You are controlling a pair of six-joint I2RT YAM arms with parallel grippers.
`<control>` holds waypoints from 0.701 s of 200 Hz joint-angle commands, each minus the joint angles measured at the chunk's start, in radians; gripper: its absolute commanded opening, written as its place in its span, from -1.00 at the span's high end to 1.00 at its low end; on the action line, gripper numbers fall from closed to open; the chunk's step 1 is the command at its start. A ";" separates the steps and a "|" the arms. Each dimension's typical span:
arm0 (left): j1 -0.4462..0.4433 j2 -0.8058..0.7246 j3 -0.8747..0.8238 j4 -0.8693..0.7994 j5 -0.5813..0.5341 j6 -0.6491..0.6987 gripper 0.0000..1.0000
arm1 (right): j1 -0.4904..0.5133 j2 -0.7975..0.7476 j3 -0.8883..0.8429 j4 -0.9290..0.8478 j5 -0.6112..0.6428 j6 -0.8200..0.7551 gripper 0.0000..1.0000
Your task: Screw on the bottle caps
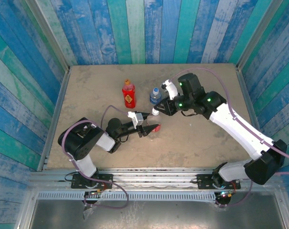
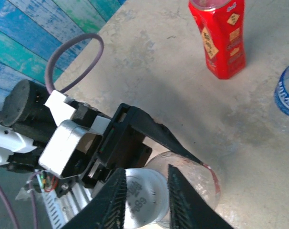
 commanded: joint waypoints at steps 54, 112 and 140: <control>0.006 -0.008 -0.010 -0.173 -0.051 0.050 -0.24 | -0.001 -0.077 -0.087 -0.083 -0.152 0.034 0.56; 0.007 -0.017 -0.007 -0.203 -0.055 0.068 -0.24 | -0.006 -0.138 -0.093 -0.020 -0.082 0.038 0.49; 0.007 -0.013 -0.008 -0.197 -0.052 0.067 -0.25 | -0.040 -0.120 -0.076 0.026 -0.016 0.058 0.33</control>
